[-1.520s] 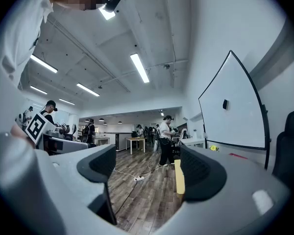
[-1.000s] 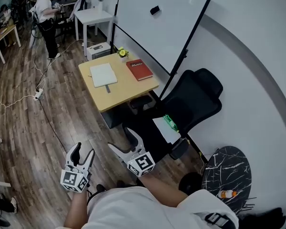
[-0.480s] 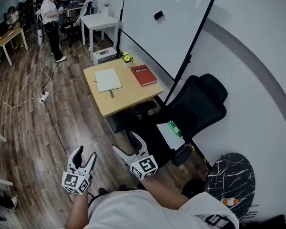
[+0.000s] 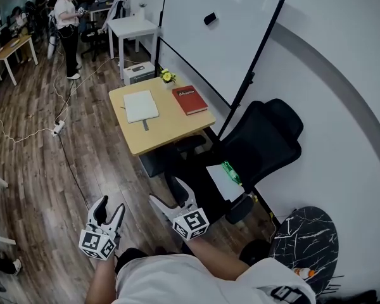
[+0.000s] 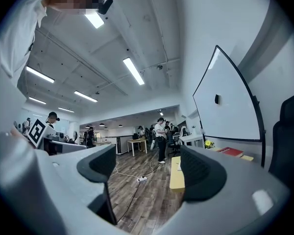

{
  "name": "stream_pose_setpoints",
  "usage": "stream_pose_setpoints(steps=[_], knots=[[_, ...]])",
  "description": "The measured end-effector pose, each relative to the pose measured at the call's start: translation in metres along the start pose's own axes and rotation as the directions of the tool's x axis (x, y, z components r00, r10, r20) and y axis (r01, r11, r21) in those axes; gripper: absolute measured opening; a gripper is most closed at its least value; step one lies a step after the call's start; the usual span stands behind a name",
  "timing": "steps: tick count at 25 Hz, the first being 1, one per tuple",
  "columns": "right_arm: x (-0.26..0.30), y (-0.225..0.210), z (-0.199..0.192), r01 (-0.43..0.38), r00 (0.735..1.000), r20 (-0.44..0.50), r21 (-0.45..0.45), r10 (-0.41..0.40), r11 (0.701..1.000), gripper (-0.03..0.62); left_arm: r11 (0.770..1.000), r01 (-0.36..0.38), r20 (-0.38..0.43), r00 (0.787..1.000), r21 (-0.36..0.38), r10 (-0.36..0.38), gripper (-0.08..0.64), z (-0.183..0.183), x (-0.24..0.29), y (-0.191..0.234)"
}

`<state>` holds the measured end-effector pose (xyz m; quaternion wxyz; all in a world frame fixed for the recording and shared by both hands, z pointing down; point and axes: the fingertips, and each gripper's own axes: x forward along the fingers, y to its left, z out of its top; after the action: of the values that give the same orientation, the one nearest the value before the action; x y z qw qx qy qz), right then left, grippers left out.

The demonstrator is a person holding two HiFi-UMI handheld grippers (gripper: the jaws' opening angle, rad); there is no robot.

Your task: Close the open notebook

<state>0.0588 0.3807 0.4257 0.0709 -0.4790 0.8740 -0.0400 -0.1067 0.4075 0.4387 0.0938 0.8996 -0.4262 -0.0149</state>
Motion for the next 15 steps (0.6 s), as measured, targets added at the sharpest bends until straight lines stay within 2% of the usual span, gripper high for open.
stream_pose_setpoints(steps=[8, 15], knots=[[0.02, -0.02, -0.012, 0.007, 1.0, -0.024, 0.018, -0.007, 1.0, 0.417, 1.0, 0.009, -0.011, 1.0, -0.023, -0.01, 0.245, -0.008, 0.023, 0.014], [0.073, -0.052, -0.022, 0.011, 0.999, -0.039, 0.025, -0.01, 1.0, 0.416, 0.999, 0.022, -0.012, 1.0, -0.041, -0.023, 0.245, -0.014, 0.071, 0.06]])
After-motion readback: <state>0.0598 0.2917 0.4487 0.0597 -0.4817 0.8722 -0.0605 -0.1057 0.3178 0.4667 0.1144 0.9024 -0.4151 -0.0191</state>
